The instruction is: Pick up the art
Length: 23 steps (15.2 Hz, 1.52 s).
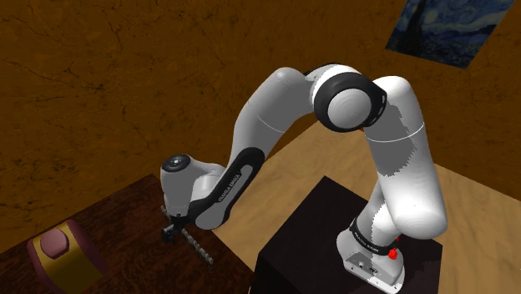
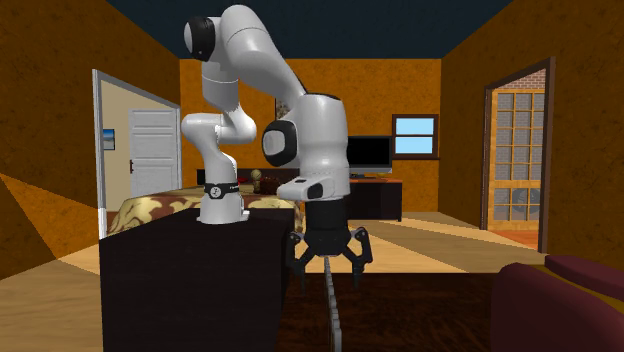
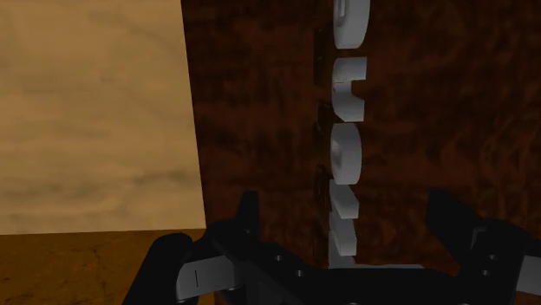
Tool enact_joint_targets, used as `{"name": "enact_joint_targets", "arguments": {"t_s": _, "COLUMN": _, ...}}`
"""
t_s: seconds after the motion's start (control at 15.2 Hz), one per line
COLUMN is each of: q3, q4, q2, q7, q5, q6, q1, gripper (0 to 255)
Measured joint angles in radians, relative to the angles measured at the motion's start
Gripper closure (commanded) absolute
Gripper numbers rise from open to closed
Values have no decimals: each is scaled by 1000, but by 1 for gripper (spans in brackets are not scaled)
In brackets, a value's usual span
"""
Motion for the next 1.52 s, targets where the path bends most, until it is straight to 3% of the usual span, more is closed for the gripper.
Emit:
{"name": "enact_joint_targets", "arguments": {"t_s": 0.13, "q3": -9, "q4": 10, "q2": 24, "q7": 3, "q5": -7, "q6": 15, "q1": 6, "gripper": 0}}
{"name": "enact_joint_targets", "arguments": {"t_s": 0.2, "q3": -10, "q4": 12, "q2": 30, "q7": 5, "q5": -9, "q6": 18, "q1": 8, "gripper": 255}}
{"name": "enact_joint_targets", "arguments": {"t_s": 0.86, "q3": -12, "q4": 16, "q2": 36, "q7": 6, "q5": -10, "q6": 20, "q1": 10, "gripper": 255}}
{"name": "enact_joint_targets", "arguments": {"t_s": 1.52, "q3": 27, "q4": -17, "q2": -72, "q7": -15, "q5": 26, "q6": -54, "q1": -20, "gripper": 255}}
